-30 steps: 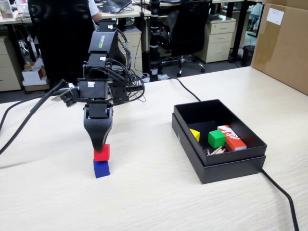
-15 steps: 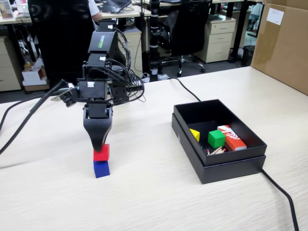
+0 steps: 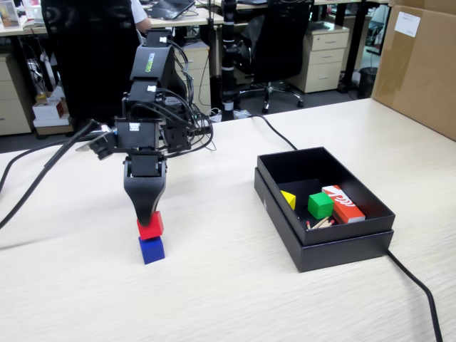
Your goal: Put the red cube on top of the blue cube
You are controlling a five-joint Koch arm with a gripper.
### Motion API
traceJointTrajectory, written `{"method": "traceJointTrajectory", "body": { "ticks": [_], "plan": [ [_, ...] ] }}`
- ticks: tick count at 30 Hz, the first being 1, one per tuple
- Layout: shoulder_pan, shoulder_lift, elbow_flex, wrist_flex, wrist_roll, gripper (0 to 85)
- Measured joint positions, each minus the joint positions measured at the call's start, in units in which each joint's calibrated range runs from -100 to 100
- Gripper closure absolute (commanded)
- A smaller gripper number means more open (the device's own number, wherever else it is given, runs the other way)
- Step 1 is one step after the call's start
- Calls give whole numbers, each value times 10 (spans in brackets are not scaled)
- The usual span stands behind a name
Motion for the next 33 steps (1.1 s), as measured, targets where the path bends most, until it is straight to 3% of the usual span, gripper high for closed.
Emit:
{"method": "traceJointTrajectory", "body": {
  "ticks": [33],
  "plan": [
    [0, -10, 9, 0, -6, 450]
  ]
}}
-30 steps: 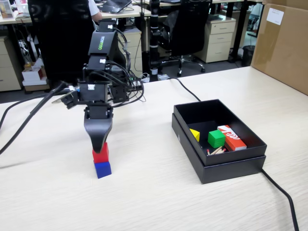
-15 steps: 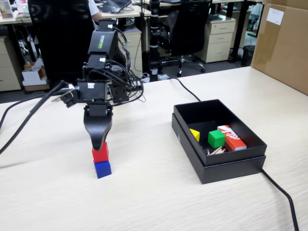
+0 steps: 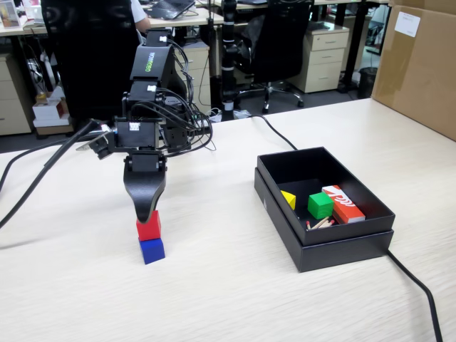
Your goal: Put the red cube on top of the blue cube
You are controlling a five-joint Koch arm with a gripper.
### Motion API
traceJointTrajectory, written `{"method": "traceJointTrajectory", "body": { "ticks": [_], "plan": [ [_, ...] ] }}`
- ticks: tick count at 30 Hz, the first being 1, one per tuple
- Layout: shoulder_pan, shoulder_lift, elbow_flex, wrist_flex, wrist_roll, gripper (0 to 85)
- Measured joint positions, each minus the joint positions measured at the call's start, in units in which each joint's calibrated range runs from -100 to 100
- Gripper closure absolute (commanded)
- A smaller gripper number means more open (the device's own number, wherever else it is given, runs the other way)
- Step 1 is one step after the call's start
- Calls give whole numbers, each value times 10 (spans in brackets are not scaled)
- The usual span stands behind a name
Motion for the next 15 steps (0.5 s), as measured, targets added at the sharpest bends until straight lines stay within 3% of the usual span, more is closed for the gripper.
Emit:
{"method": "traceJointTrajectory", "body": {
  "ticks": [15],
  "plan": [
    [1, -6, 25, 0, 2, 410]
  ]
}}
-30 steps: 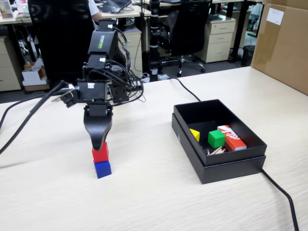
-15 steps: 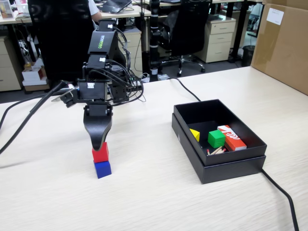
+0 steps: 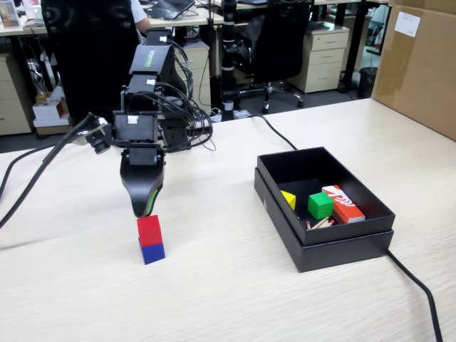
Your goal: Put the red cube on top of the blue cube
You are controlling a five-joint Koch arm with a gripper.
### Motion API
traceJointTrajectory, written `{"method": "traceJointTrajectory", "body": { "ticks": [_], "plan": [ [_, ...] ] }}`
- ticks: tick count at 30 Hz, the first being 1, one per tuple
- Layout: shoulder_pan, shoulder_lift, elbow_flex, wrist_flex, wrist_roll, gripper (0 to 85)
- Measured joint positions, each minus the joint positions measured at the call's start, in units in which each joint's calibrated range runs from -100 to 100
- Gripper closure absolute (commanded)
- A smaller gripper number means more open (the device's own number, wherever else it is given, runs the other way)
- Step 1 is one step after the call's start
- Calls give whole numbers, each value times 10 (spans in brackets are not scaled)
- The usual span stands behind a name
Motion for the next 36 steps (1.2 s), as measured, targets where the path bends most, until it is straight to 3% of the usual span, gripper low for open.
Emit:
{"method": "traceJointTrajectory", "body": {
  "ticks": [10, 21, 36],
  "plan": [
    [44, -124, -141, 0, -2, 367],
    [95, -184, -189, 4, 28, 378],
    [98, -485, -657, 304, 28, 380]
  ]
}}
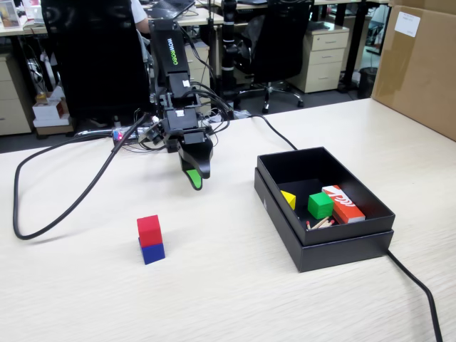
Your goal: Put the red cube on top of the blue cube
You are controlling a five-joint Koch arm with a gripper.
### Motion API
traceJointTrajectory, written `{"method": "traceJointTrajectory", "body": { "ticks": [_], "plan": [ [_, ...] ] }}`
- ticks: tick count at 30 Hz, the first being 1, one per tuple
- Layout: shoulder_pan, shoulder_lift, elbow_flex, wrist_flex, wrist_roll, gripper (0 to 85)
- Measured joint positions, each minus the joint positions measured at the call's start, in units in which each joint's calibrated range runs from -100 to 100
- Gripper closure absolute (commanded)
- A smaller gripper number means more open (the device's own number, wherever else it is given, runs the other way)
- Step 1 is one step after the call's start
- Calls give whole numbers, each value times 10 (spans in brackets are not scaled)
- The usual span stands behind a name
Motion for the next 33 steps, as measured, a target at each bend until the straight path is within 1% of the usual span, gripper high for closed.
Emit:
{"method": "traceJointTrajectory", "body": {
  "ticks": [2, 4, 13, 20, 33],
  "plan": [
    [-1, -36, -64, 47, -2, 379],
    [-1, -74, -125, 86, 2, 379],
    [12, -166, -242, 162, 35, 378],
    [12, -205, -333, 242, 38, 380],
    [13, -220, -350, 254, 38, 368]
  ]
}}
